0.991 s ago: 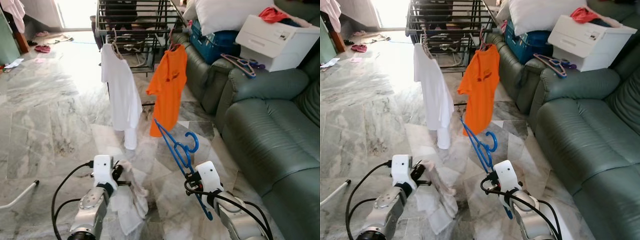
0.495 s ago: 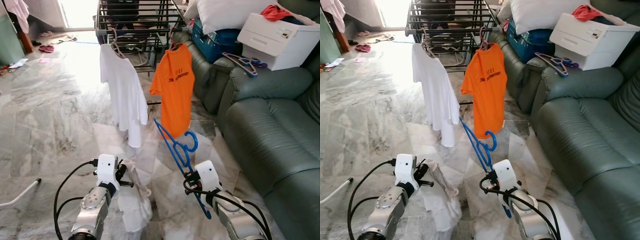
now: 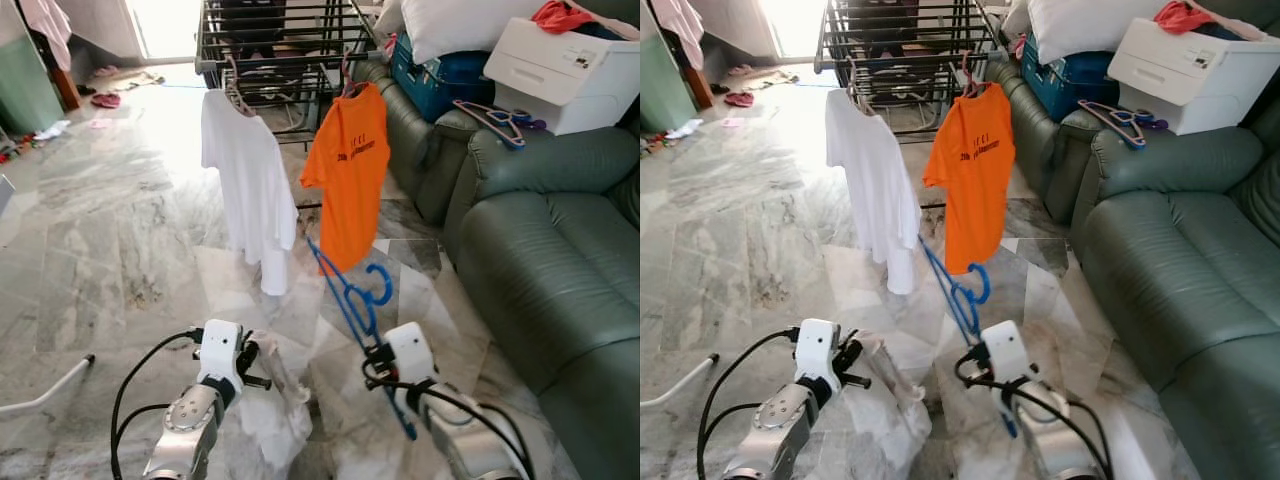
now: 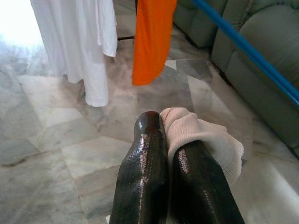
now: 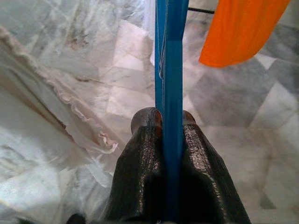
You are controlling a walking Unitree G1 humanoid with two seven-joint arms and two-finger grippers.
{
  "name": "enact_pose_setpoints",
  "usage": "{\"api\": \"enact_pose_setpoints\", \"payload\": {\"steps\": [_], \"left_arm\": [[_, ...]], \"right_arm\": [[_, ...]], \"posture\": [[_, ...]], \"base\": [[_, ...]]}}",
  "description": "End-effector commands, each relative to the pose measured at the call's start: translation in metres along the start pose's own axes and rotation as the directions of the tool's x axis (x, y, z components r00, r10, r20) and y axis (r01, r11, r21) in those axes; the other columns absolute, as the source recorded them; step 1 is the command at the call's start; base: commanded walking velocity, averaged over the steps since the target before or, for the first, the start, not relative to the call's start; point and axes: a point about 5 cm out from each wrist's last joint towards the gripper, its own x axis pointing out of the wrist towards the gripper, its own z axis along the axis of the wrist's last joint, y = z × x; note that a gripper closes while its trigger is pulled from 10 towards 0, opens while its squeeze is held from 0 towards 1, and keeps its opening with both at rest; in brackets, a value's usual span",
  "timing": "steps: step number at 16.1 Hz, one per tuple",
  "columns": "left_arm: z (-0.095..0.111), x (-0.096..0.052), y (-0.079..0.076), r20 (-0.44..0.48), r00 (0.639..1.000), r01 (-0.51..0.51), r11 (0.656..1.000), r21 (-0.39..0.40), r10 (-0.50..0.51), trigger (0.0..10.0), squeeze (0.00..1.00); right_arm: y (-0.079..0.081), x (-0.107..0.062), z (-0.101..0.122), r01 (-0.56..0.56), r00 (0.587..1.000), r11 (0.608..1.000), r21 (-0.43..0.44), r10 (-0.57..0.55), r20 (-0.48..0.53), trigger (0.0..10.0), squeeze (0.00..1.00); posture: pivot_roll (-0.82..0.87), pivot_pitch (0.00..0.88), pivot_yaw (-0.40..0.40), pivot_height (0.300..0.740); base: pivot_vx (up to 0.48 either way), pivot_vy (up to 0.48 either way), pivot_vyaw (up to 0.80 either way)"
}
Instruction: Hang hanger
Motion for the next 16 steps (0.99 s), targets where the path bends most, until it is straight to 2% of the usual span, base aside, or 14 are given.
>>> {"api": "enact_pose_setpoints", "payload": {"steps": [1, 11, 13, 16], "left_arm": [[0.008, 0.003, -0.003, 0.029, 0.999, 0.015, 0.999, 0.028, -0.016, 10.0, 0.00], [0.009, 0.004, 0.003, 0.023, 1.000, -0.011, 1.000, 0.020, 0.010, 10.0, 0.00], [0.009, 0.003, 0.007, 0.022, 1.000, -0.018, 1.000, 0.023, 0.017, 10.0, 0.00], [0.019, 0.004, 0.020, 0.041, 0.998, -0.041, 0.999, 0.036, 0.039, 10.0, 0.00]], "right_arm": [[-0.006, 0.000, 0.006, 0.018, 1.000, 1.000, -0.013, -0.018, 0.023, 10.0, 0.00], [-0.011, 0.003, 0.008, 0.030, 0.999, 0.999, -0.021, -0.029, 0.033, 10.0, 0.00], [-0.012, 0.002, 0.009, 0.022, 0.999, 0.998, -0.051, -0.021, 0.028, 10.0, 0.00], [-0.023, -0.002, 0.007, -0.004, 1.000, 0.998, -0.068, 0.004, -0.004, 10.0, 0.00]], "posture": [[-0.14, 0.000, 0.054, 0.740], [-0.13, 0.000, 0.060, 0.740], [-0.13, 0.000, 0.059, 0.740], [-0.13, 0.000, 0.063, 0.740]], "base": [[0.000, -0.296, 0.00], [0.000, -0.030, 0.00], [0.000, 0.000, 0.00], [0.000, 0.000, 0.00]]}}
